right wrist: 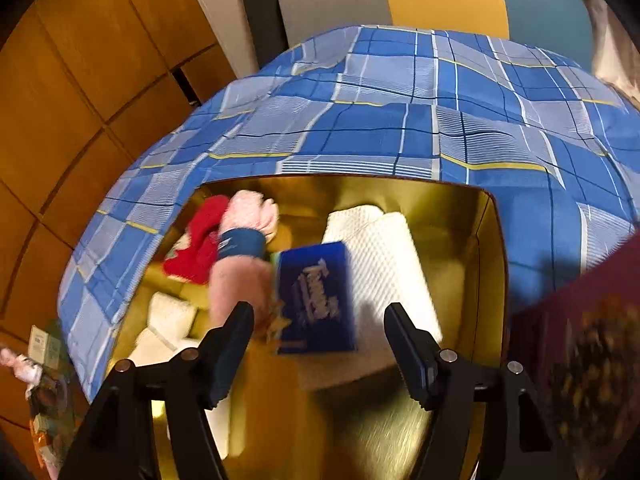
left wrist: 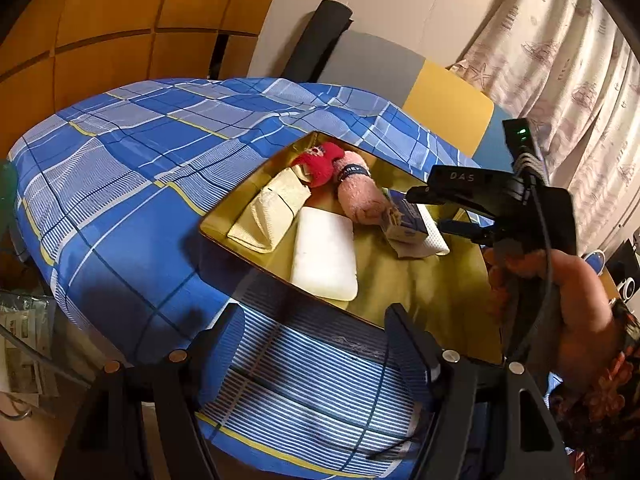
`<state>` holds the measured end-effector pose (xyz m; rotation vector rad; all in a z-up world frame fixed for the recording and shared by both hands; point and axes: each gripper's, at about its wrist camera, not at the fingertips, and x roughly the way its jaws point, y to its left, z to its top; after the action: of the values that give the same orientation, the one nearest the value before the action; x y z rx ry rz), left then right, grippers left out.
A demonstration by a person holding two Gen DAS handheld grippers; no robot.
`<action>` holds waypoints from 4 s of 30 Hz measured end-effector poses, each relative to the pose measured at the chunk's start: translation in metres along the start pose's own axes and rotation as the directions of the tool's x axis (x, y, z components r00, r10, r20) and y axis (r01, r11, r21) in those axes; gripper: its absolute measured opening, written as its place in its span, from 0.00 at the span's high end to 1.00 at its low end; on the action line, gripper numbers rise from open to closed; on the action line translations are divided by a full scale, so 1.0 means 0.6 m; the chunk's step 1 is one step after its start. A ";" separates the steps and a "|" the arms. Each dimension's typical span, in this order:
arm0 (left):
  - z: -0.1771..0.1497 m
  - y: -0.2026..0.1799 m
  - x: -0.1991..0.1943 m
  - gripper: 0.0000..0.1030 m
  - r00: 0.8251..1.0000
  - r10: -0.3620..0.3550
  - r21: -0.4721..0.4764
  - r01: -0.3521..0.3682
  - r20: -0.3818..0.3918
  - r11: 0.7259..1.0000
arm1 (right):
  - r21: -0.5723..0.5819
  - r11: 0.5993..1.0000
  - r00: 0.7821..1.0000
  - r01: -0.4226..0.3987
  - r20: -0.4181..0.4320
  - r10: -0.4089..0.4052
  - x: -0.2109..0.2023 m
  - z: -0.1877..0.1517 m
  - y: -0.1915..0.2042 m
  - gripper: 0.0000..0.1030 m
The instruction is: Organize soft objects
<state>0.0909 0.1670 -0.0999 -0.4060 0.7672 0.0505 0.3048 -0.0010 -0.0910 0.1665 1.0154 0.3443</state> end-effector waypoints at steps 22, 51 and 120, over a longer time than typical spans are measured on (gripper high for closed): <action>-0.033 -0.065 -0.005 0.29 0.998 -0.062 0.124 0.065 -0.027 0.990 | -0.174 0.985 0.987 -0.011 0.154 0.038 -0.240 -0.137 0.005 0.32; -0.162 -0.227 -0.031 0.29 0.950 -0.255 0.411 0.309 -0.182 0.858 | 0.274 0.928 0.937 0.254 0.170 -0.306 -0.371 -0.297 -0.423 0.31; -0.241 -0.375 -0.018 0.29 0.924 -0.191 0.532 0.350 -0.331 0.771 | 0.436 0.825 0.891 0.360 0.101 -0.443 -0.424 -0.240 -0.811 0.17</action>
<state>0.0302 -0.0933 -0.1097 0.0773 0.9301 -0.5209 0.1594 -0.5497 -0.1049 0.3480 0.8855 -0.2780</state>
